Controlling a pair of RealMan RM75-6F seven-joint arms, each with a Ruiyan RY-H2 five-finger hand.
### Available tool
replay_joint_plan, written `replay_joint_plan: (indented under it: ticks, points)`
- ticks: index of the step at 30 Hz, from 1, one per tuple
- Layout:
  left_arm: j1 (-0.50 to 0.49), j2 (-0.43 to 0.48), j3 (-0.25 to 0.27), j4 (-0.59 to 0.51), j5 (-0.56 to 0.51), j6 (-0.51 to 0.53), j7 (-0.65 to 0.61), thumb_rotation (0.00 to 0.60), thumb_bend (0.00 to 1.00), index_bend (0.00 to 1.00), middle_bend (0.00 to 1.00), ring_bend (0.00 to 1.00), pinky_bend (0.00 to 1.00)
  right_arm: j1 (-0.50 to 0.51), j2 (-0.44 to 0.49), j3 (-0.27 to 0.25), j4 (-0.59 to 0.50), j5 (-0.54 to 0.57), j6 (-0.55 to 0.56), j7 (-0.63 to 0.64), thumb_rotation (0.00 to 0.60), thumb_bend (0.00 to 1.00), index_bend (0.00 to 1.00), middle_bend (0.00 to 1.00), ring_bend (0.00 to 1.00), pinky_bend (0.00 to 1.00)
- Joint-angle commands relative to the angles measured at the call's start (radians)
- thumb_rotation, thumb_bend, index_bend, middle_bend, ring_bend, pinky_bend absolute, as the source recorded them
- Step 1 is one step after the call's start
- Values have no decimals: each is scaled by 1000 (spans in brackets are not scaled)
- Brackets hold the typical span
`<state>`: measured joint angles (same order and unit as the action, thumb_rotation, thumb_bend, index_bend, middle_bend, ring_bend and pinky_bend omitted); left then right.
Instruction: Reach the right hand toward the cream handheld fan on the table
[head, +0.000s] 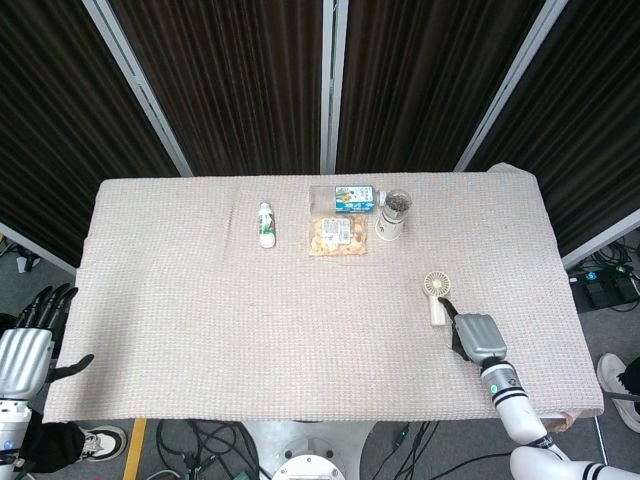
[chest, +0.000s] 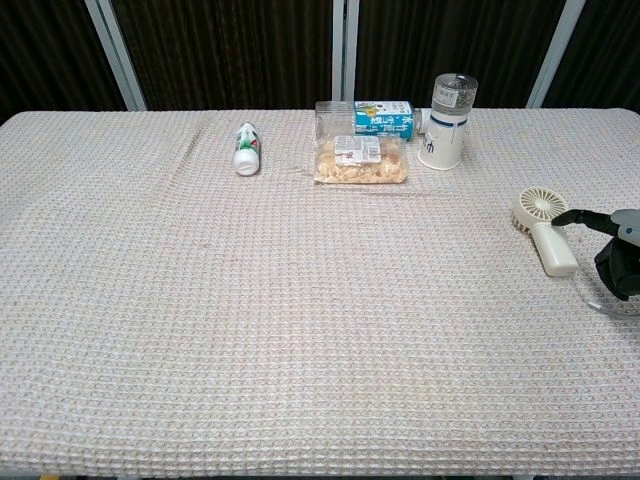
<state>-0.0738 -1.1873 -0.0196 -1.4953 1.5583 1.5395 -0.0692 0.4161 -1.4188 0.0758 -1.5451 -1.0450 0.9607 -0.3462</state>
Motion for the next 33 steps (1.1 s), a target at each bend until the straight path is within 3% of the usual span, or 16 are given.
replay_joint_plan:
  ticks: [1,18,28,33]
  points:
    - [1,0,0,0,-1,1,-1,600,49,63,42,0,184,3,1,-2,0,7,-1,-2,600,1000,73,949,816,721]
    - [1,3,-2,0,2,3,-2,600,50,62,42,0,183,22,11,-8,6,63,-52,42,600,1000,73,949,816,721]
    - [-2,5,-3,-12,8,4,7,600,49,63,42,0,184,-51,114,13,-114,-124,182,112,600,1000,73,949,816,721]
    - [-4,6,-3,-21,13,6,15,600,49,62,42,0,184,-108,162,20,-121,-238,331,172,600,1000,72,949,816,721]
